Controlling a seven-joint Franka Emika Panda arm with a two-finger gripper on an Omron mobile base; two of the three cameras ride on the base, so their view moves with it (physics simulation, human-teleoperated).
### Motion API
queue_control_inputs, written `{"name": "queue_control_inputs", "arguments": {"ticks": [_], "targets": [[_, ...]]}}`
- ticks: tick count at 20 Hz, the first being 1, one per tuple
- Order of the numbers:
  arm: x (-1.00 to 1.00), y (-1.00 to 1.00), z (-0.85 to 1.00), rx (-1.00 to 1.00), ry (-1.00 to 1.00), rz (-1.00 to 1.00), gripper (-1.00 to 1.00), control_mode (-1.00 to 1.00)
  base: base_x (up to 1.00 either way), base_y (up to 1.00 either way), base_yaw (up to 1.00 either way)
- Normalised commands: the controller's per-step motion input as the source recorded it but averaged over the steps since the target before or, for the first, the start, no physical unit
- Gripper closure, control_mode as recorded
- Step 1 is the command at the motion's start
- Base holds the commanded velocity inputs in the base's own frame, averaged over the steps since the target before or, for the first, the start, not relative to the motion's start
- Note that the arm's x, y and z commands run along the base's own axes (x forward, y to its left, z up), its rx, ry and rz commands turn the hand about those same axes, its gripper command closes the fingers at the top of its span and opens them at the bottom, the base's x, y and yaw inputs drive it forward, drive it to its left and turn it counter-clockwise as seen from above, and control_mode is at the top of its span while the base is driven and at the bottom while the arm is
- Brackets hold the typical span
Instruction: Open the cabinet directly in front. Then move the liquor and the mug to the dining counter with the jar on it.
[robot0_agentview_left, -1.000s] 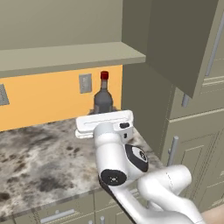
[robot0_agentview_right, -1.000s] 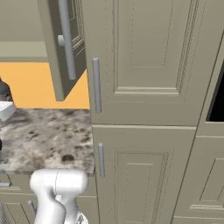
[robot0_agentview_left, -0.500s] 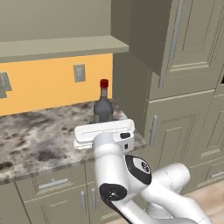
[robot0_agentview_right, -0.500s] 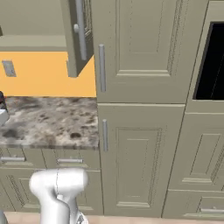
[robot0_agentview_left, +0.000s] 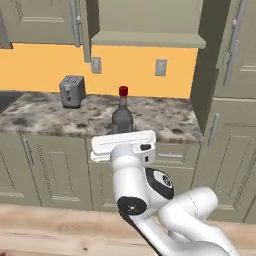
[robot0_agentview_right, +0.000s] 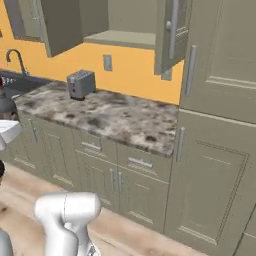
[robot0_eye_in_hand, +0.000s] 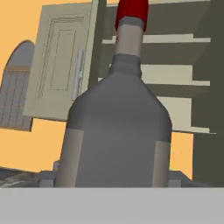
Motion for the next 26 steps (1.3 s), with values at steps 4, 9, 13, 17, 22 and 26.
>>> {"name": "queue_control_inputs", "arguments": {"ticks": [4,9,13,17,22,26], "targets": [[0.00,0.00,0.00,0.00,0.00,0.00,1.00,1.00,-0.07,0.00,0.95],[0.00,0.00,0.00,0.00,0.00,0.00,1.00,1.00,0.00,0.01,1.00],[0.00,0.00,0.00,0.00,0.00,0.00,1.00,1.00,0.00,0.02,1.00],[0.00,0.00,0.00,0.00,0.00,0.00,1.00,1.00,0.00,0.02,1.00],[0.00,0.00,0.00,0.00,0.00,0.00,1.00,1.00,0.39,0.00,0.93],[0.00,0.00,0.00,0.00,0.00,0.00,1.00,1.00,1.00,-0.61,0.43]]}}
